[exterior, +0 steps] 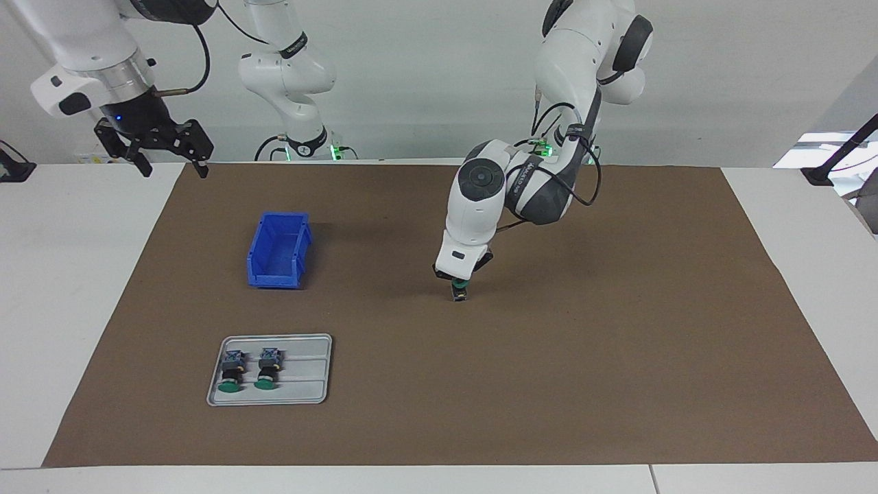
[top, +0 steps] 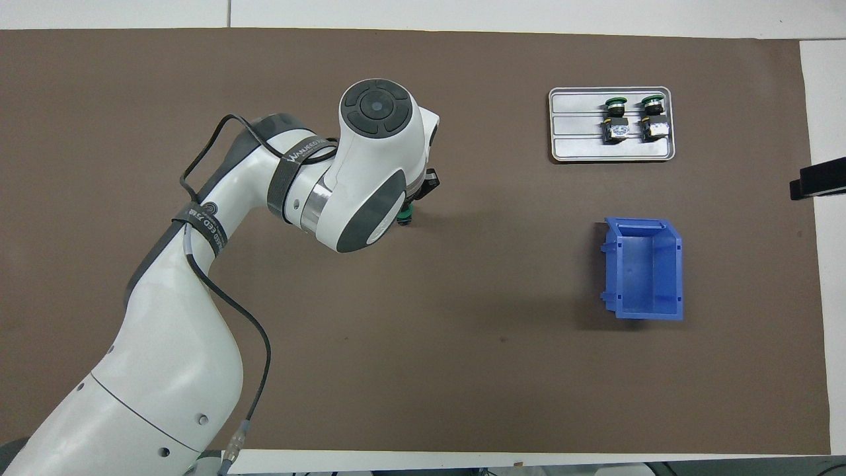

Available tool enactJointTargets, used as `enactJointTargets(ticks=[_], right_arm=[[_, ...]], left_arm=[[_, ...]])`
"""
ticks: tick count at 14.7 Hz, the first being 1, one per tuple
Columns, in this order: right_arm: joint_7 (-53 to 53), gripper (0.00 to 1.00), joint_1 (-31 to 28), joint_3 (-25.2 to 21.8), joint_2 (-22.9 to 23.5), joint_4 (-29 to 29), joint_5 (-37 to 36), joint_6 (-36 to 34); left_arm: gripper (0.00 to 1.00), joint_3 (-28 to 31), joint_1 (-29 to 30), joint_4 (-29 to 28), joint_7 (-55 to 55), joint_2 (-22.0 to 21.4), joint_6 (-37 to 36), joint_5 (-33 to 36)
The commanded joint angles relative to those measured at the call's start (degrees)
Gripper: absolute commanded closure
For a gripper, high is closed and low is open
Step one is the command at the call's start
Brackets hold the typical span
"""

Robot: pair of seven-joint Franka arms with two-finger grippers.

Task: Place and press button with both arms
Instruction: 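Press down on the green button top with the left gripper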

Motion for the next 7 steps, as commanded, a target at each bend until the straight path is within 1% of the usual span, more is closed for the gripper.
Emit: enactJointTargets(ticks=[1, 4, 7], right_arm=[[-1.31, 0.01, -1.19, 0.87, -1.31, -1.43, -0.21, -0.22], [-1.31, 0.01, -1.19, 0.87, -1.31, -1.43, -0.21, -0.22], [-1.31, 0.01, -1.19, 0.87, -1.31, -1.43, -0.21, -0.22]], left_arm=[[1.00, 0.52, -1.17, -2.38, 0.04, -2.25, -0.59, 0.44], [1.00, 0.52, -1.17, -4.14, -0.14, -2.78, 1.08, 0.18], [1.00, 0.52, -1.17, -7.91, -0.14, -4.01, 4.32, 0.18]])
